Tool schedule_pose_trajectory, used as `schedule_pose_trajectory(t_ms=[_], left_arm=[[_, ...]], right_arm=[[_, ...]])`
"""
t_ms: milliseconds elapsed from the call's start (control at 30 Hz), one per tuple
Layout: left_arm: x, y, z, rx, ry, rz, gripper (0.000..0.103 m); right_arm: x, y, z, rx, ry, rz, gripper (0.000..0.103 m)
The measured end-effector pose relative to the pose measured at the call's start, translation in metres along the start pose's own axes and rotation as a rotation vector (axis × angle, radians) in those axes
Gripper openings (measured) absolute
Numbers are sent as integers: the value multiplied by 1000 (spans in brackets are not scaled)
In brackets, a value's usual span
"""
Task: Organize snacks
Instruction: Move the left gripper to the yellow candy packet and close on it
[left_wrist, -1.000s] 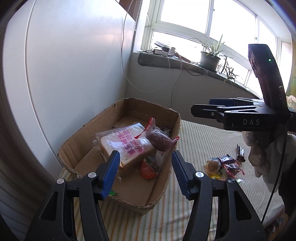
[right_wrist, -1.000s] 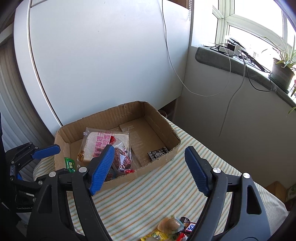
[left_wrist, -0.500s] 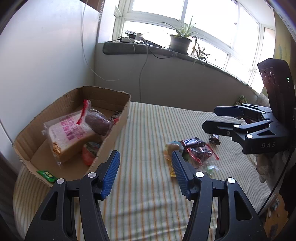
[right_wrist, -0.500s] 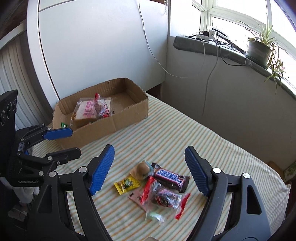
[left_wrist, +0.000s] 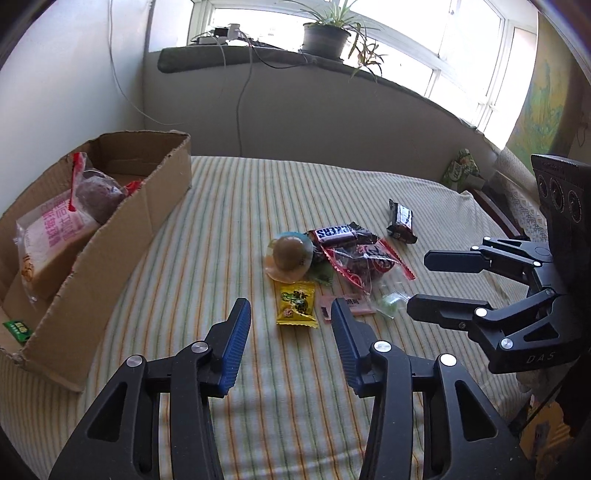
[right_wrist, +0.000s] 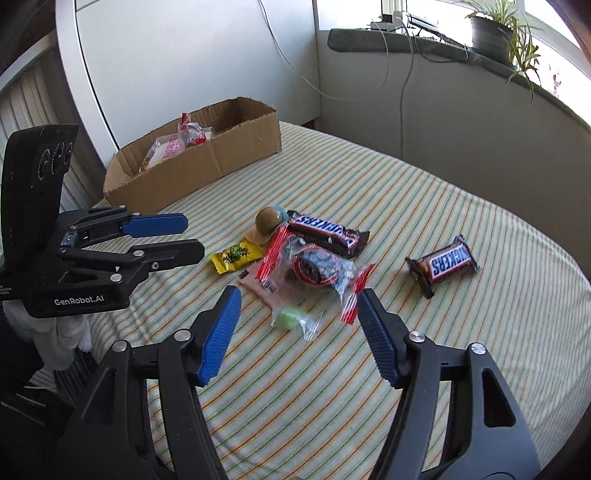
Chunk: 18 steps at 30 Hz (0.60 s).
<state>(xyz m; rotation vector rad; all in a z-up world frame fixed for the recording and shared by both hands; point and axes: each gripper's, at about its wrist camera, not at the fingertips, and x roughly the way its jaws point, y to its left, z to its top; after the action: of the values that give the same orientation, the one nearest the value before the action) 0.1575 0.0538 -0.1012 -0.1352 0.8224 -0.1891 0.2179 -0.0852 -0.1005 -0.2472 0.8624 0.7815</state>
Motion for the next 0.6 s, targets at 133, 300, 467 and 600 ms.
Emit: schedule_pose_trajectory(t_ms=[133, 300, 467, 600], left_arm=[[12, -6, 0, 24, 32, 10, 44], [26, -9, 2, 59, 70, 29, 42], [36, -9, 1, 78, 92, 36, 31], [37, -10, 2, 90, 92, 34, 26]], right_arm=[[14, 4, -7, 10, 38, -4, 58], [27, 7, -9, 14, 66, -9, 51], [36, 6, -7, 22, 84, -12, 42], [40, 5, -10, 19, 97, -19, 39]])
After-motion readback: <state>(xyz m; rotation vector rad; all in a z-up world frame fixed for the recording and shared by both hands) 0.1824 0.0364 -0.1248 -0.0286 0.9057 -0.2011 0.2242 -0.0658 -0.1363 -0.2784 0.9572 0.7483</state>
